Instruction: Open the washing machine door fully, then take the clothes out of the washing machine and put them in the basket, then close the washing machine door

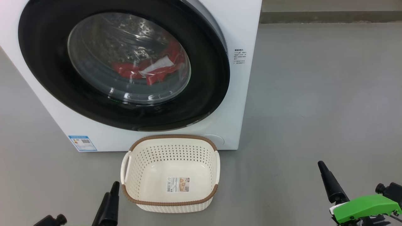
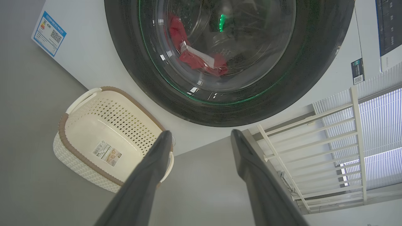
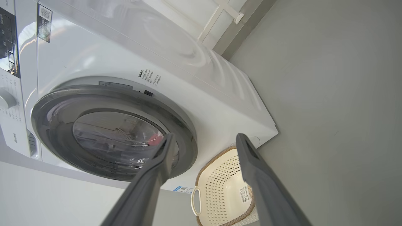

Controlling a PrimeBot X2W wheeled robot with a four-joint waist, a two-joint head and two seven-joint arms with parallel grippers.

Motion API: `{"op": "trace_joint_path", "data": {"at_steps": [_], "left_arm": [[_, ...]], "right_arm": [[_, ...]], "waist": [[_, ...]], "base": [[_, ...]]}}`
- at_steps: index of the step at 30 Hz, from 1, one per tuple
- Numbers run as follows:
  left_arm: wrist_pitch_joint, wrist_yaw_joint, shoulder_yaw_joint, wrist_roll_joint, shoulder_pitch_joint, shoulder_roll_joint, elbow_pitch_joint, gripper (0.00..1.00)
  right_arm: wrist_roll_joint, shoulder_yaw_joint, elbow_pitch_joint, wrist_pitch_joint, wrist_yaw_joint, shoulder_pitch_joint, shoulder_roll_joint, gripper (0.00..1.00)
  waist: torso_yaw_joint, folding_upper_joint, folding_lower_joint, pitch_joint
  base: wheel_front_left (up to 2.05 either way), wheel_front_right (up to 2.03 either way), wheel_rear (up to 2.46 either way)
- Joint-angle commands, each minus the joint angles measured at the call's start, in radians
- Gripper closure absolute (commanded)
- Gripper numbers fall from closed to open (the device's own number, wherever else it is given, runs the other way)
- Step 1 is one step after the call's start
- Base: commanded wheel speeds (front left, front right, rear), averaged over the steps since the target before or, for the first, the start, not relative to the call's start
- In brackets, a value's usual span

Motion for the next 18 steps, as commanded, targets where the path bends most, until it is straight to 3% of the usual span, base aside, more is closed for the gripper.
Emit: {"op": "trace_joint_path", "data": {"at_steps": [1, 18], "left_arm": [[-0.011, 0.009, 0.008, 0.032, -0.012, 0.017, -0.035, 0.00], [-0.061, 0.078, -0.051, 0.259, 0.000, 0.048, -0.062, 0.00]], "right_arm": [[-0.031, 0.012, -0.030, -0.012, 0.004, -0.013, -0.024, 0.00], [-0.233, 0.034, -0.032, -0.062, 0.005, 0.000, -0.047, 0.00]], "waist": [[0.000, 0.0000, -0.0001, 0.000], [0.003, 0.0000, -0.0001, 0.004]], "base": [[0.00, 0.00, 0.00], [0.00, 0.00, 0.00]]}}
